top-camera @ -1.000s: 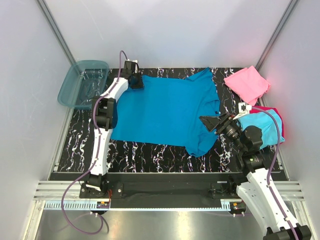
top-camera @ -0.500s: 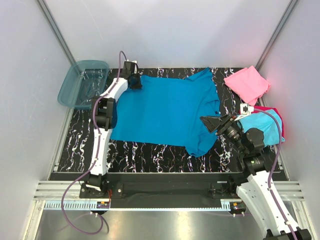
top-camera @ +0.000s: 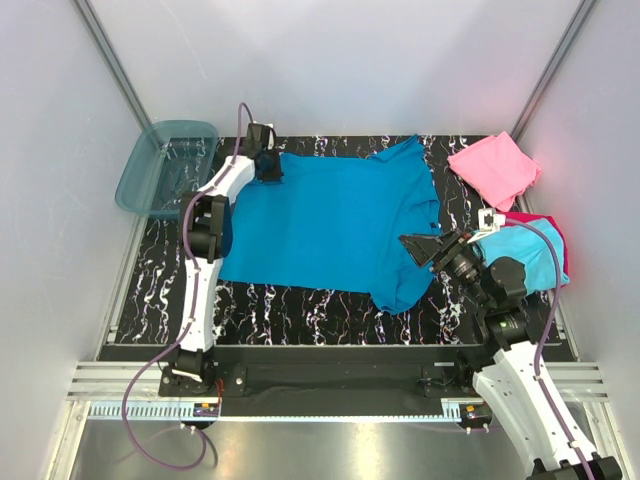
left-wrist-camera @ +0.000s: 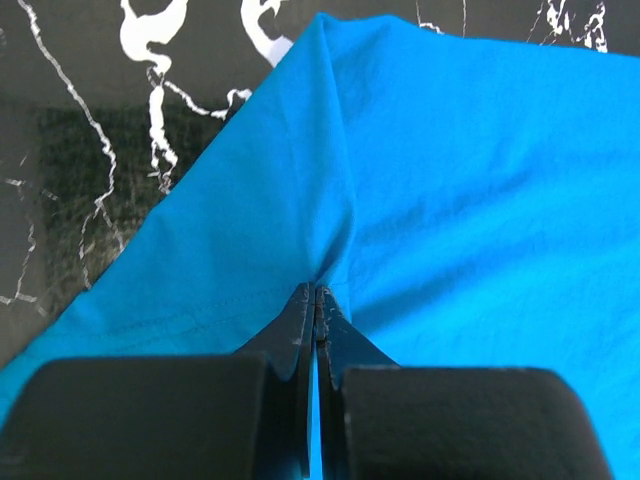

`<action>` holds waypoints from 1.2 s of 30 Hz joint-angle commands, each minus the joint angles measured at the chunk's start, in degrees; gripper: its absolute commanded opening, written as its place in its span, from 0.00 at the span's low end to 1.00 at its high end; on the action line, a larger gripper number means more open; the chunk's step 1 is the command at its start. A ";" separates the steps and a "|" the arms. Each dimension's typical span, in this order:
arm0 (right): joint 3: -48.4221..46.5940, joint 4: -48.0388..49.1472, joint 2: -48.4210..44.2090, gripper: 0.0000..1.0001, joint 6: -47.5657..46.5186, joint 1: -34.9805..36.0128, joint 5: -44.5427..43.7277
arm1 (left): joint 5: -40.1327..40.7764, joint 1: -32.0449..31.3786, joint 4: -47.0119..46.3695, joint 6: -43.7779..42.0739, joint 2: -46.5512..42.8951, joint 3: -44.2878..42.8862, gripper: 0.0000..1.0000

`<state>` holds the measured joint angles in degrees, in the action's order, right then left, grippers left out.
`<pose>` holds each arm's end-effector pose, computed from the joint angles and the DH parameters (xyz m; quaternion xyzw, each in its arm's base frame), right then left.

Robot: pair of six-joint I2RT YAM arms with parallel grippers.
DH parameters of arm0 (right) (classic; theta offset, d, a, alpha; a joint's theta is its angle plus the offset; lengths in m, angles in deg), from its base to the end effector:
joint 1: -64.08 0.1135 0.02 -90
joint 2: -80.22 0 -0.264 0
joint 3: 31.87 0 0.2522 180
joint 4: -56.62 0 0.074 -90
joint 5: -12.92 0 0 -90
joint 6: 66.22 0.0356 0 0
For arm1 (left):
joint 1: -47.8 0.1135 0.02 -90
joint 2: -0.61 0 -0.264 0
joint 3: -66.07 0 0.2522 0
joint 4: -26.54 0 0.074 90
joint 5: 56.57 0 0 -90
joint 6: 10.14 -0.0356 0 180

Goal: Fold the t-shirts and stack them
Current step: Flatten the tshirt out

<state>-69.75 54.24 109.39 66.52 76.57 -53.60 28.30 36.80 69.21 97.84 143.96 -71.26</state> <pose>0.1383 0.0452 0.2921 0.0240 0.6700 0.4584 0.5835 0.5441 -0.1090 0.1624 -0.0411 0.9340 -0.1287 0.3307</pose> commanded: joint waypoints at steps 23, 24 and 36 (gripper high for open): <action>4.08 3.74 1.33 0.69 -0.64 0.60 -0.46 | 20.06 0.90 -2.19 0.74 -10.72 4.13 0.00; 4.08 3.74 1.42 0.69 -0.82 0.60 -0.46 | 20.50 0.98 -2.19 1.09 -10.37 3.69 0.00; 6.45 7.43 3.44 0.68 -0.29 0.69 -0.11 | 24.02 -0.33 -10.18 -3.38 -7.21 -0.61 0.00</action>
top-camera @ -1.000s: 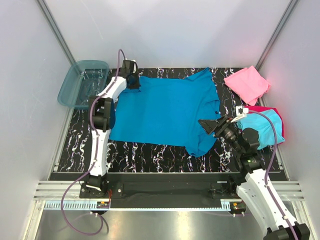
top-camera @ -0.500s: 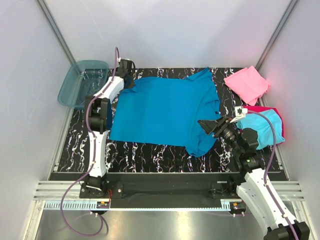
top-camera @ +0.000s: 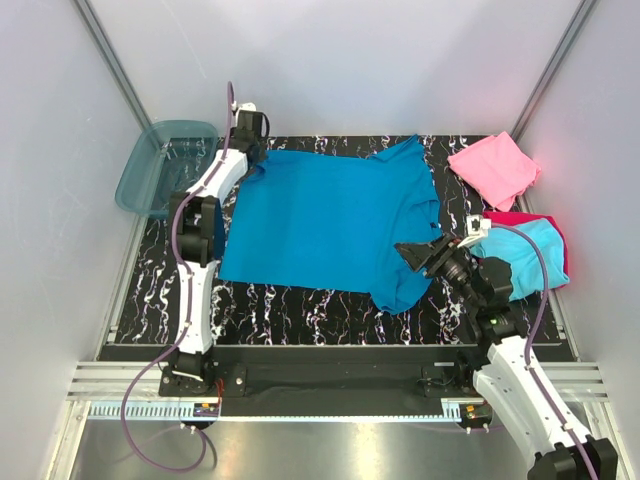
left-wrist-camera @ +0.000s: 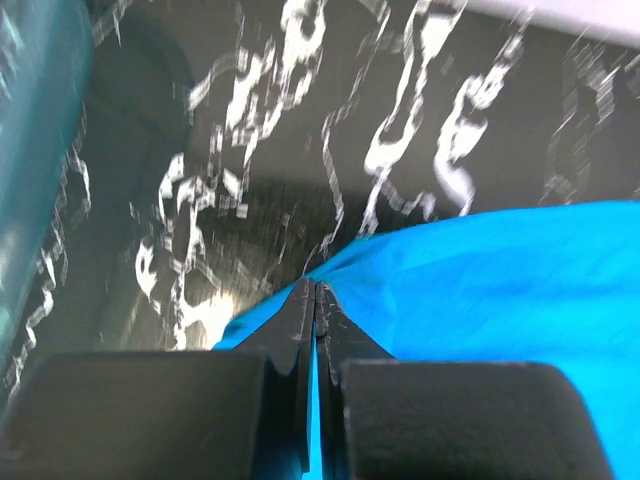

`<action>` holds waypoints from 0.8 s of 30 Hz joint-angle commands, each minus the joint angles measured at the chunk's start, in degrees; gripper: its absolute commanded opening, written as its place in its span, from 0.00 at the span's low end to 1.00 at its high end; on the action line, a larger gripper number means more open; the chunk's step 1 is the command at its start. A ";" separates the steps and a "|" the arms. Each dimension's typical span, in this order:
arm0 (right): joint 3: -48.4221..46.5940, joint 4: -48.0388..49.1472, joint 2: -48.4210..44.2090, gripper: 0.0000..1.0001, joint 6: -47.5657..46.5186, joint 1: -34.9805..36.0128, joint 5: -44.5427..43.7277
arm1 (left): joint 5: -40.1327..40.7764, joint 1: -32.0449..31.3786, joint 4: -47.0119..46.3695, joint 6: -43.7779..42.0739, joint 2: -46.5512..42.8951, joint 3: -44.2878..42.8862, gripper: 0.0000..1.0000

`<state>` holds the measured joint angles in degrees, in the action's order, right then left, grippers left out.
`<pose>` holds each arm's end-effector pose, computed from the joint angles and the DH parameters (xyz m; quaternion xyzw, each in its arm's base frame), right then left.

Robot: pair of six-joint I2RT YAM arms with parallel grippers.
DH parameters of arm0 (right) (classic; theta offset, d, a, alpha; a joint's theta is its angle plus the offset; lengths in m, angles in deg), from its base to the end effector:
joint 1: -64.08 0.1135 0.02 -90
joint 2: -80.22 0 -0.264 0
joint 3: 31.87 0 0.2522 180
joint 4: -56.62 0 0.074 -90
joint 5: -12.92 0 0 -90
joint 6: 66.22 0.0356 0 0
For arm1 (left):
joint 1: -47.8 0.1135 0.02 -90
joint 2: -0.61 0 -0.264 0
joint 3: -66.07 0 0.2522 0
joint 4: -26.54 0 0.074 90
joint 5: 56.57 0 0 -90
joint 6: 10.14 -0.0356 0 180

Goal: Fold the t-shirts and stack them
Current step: Flatten the tshirt out

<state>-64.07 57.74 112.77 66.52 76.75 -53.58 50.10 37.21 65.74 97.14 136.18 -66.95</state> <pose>0.1494 0.0481 0.2554 0.0384 0.7017 0.4506 0.5505 0.5338 -0.0894 0.2151 -0.1118 0.8980 0.0310 0.4244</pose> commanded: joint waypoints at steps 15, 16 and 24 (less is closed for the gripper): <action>0.51 2.97 -2.67 0.67 0.76 0.52 1.63 | 5.91 0.31 -10.58 -1.55 4.53 -8.45 0.37; 0.68 2.97 -2.67 0.66 0.68 0.52 1.46 | 6.62 0.48 -10.32 -1.28 4.27 -7.92 0.39; 0.51 1.04 -2.85 0.66 -0.11 0.43 -1.08 | 7.95 2.15 -10.05 0.39 -1.17 -1.25 0.57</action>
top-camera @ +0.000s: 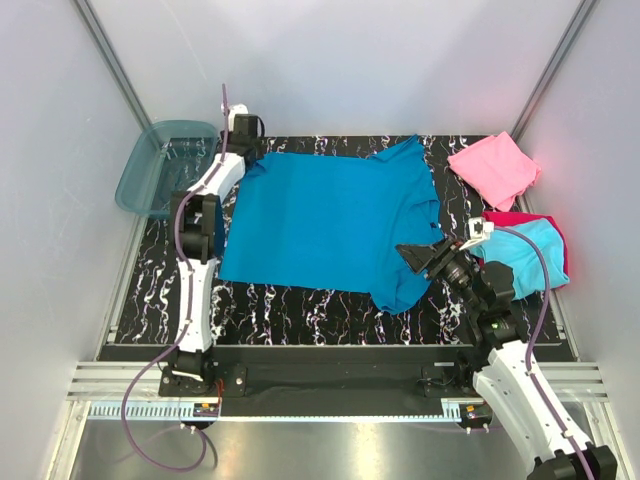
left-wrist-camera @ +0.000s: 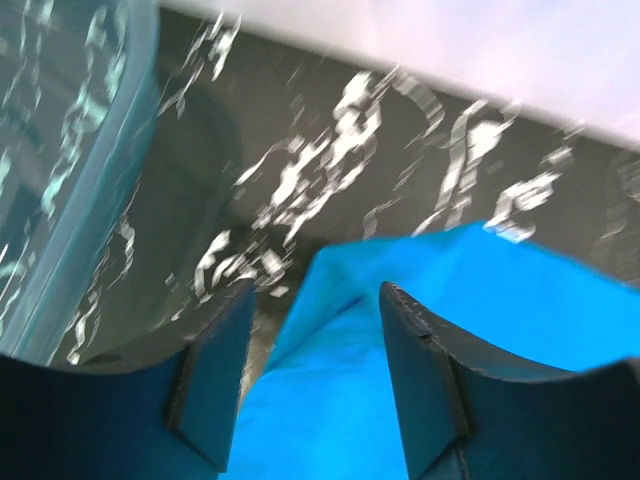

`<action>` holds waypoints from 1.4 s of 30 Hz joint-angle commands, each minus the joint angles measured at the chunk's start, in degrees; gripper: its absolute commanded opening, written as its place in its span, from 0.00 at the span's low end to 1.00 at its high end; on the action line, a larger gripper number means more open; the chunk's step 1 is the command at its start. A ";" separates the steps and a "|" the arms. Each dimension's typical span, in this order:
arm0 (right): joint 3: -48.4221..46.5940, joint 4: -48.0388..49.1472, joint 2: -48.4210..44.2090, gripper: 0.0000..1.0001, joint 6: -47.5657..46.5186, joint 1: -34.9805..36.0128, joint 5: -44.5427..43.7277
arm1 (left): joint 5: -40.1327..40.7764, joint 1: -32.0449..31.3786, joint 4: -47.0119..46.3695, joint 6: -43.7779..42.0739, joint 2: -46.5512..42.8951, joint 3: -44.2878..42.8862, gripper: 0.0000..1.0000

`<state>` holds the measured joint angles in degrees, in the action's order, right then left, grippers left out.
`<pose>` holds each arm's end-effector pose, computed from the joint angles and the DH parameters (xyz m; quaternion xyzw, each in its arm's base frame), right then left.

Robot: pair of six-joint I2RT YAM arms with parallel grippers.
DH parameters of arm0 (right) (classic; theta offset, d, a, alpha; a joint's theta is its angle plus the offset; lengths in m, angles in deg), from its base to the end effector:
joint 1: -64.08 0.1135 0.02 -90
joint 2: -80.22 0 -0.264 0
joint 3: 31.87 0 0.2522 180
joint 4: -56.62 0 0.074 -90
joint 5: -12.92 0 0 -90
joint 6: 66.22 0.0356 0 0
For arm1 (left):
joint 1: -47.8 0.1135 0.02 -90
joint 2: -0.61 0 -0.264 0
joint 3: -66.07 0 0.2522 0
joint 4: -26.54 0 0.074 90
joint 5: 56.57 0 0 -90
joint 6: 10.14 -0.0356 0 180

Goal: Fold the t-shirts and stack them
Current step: Flatten the tshirt out

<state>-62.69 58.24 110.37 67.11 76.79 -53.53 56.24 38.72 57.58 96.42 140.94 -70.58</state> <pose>0.1436 0.0470 0.2533 0.0372 0.6930 0.4564 0.5568 0.5578 -0.0752 0.2050 -0.1482 0.8606 0.0699 0.4823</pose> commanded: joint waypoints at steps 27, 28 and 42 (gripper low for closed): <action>-15.29 -13.44 31.90 0.75 4.31 0.74 -14.77 | -5.42 -15.26 -3.73 31.95 -52.69 63.62 0.45; -14.50 -13.27 31.81 0.75 3.96 0.74 -14.50 | -4.54 -16.57 -4.79 32.31 -54.10 65.91 0.45; -8.61 -7.91 33.74 0.74 3.25 0.74 -10.63 | 13.31 -23.00 -3.66 45.22 -76.87 96.08 0.44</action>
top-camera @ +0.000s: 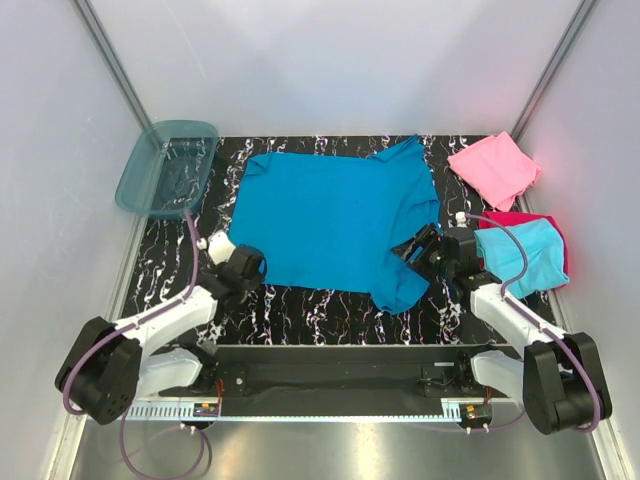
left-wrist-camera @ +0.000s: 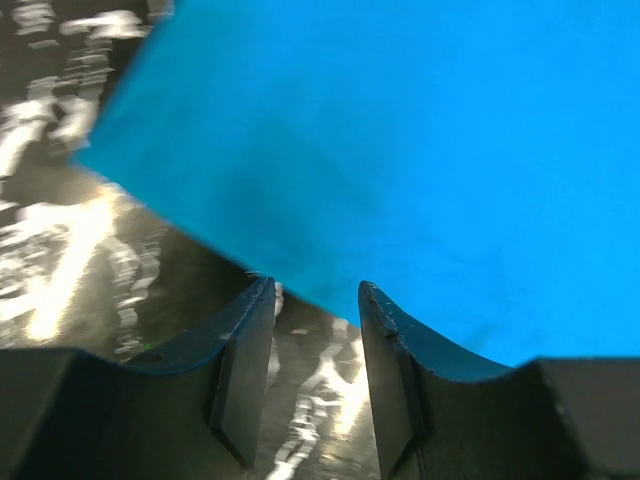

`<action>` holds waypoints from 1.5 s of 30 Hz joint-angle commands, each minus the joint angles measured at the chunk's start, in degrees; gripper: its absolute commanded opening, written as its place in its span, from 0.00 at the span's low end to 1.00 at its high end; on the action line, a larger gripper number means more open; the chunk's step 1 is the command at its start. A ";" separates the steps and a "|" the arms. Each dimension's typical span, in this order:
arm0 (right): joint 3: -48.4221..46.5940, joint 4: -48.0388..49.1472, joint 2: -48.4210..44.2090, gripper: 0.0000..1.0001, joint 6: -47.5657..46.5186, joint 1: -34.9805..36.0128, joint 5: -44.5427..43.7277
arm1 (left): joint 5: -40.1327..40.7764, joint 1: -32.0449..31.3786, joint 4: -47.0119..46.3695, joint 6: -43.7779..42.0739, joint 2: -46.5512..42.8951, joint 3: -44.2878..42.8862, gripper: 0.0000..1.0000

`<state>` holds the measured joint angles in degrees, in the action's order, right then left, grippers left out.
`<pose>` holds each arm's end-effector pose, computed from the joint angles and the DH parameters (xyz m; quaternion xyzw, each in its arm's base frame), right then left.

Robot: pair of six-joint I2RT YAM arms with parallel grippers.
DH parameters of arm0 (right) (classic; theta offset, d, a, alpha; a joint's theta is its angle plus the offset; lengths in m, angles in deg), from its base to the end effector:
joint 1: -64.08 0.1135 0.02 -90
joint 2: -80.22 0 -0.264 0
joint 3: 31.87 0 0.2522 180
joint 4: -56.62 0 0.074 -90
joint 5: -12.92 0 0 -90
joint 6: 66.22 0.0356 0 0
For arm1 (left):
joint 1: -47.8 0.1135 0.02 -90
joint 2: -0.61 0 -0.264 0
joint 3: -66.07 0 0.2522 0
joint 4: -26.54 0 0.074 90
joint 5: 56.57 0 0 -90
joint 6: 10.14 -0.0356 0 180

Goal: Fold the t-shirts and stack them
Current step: Flatten the tshirt out

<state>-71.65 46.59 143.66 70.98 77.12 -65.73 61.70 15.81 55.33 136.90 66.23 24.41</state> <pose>0.2162 0.0573 0.1880 0.2131 0.8524 0.3110 0.3624 0.1830 -0.0944 0.1677 -0.2754 0.8802 -0.0521 0.3831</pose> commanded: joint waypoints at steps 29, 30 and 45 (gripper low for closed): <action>3.17 1.11 -7.54 0.73 0.17 0.50 2.45 | -0.58 7.90 -16.25 2.64 2.31 7.69 0.52; 3.34 0.93 -7.89 0.73 0.17 0.41 2.27 | -1.20 7.99 -17.21 2.47 3.36 7.34 0.52; 2.47 0.32 -9.83 0.73 1.49 0.41 0.95 | -2.87 7.99 -10.46 1.15 6.36 2.50 0.00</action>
<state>-68.05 46.46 134.24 71.70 77.16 -64.05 60.08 23.64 42.79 138.23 72.73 28.54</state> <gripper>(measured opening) 0.732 0.012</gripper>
